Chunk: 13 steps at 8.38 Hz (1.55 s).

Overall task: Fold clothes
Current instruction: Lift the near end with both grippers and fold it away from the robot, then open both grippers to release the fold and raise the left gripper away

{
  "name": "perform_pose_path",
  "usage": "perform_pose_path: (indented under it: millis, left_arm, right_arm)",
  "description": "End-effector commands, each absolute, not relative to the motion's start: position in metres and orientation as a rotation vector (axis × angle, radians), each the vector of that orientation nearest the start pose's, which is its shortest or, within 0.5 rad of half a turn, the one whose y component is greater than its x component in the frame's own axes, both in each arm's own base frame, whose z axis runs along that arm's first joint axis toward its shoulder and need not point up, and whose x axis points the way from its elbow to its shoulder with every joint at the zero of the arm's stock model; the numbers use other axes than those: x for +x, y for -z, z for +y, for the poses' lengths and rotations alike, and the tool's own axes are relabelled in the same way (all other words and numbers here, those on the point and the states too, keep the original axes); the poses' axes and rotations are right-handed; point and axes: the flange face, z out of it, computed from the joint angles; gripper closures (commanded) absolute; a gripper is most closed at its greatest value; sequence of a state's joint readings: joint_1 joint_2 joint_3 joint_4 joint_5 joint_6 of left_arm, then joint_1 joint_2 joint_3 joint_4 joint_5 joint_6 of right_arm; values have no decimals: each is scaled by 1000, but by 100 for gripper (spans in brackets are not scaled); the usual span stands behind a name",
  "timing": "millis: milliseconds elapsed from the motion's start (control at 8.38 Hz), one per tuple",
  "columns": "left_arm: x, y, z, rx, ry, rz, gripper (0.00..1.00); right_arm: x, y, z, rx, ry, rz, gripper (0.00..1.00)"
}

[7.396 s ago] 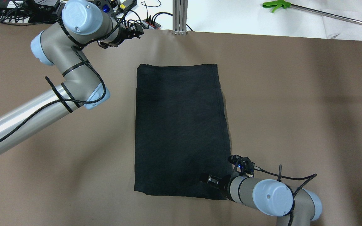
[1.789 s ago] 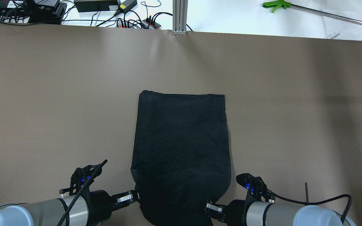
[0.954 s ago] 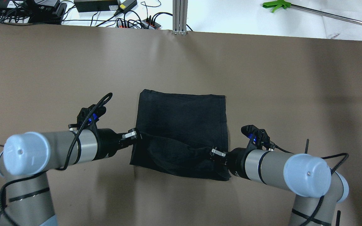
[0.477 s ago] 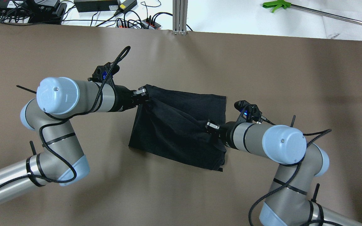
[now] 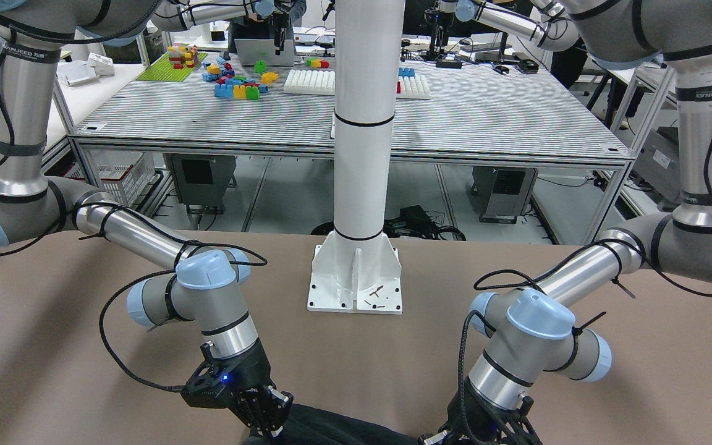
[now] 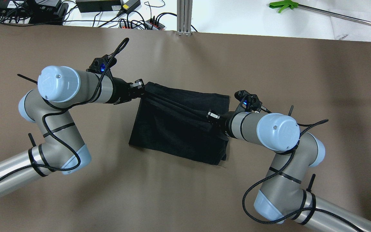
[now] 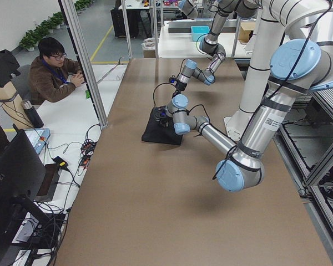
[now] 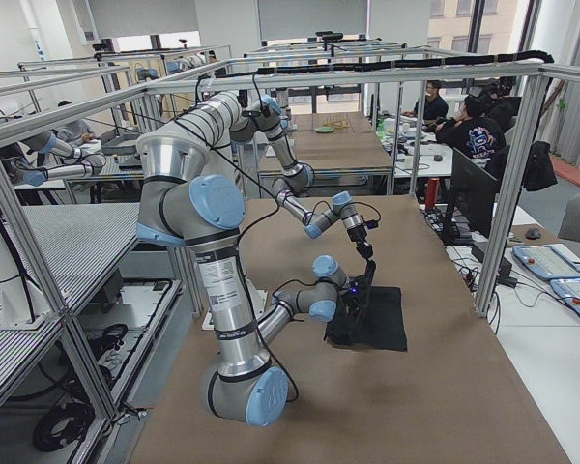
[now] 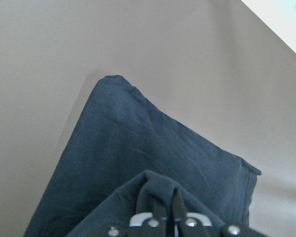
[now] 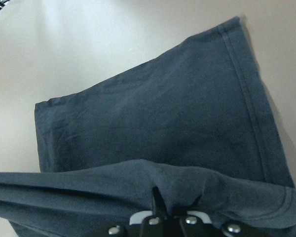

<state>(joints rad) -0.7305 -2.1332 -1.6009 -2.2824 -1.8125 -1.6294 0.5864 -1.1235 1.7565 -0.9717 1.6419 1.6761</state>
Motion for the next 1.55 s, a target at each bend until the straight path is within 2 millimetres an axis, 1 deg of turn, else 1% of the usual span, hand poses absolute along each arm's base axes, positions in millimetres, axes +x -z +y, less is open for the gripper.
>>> perform_pose_path:
  millis: [0, 119, 239, 358, 477, 596, 716, 954, 1074, 1193, 1312, 1432]
  left_arm:
    - [433, -239, -536, 234, 522, 1291, 100]
    - [432, -239, -536, 236, 522, 1293, 100]
    - [433, -236, -535, 238, 521, 1299, 100]
    - [433, -235, -536, 242, 521, 1299, 33]
    - [430, -233, -536, 244, 524, 1302, 0]
    - [419, -233, -544, 251, 535, 1301, 0]
    - [399, -235, -558, 257, 554, 1294, 0]
    - [374, -241, -573, 256, 536, 1285, 0]
    - [359, -243, -582, 245, 542, 1285, 0]
    - [343, -246, -590, 234, 545, 1284, 0]
    - [331, -253, -595, 235, 526, 1256, 0]
    - [319, -257, -603, 260, 509, 1229, 0]
  right_arm:
    - [-448, -238, -462, 254, -568, -1245, 100]
    - [-448, -237, -462, 255, -568, -1247, 86]
    - [-450, -241, -463, 252, -570, -1238, 15]
    - [-452, -240, -465, 249, -575, -1239, 6]
    - [-452, -240, -464, 248, -574, -1241, 6]
    - [-449, -237, -466, 244, -573, -1248, 6]
    - [-445, -231, -470, 233, -567, -1258, 6]
    - [-449, -203, -469, 205, -568, -1277, 6]
    - [-462, -188, -469, 181, -576, -1234, 6]
    - [-475, -188, -460, 171, -547, -1191, 6]
    - [-493, -196, -451, 173, -496, -1164, 6]
    - [-512, -200, -453, 185, -455, -1133, 6]
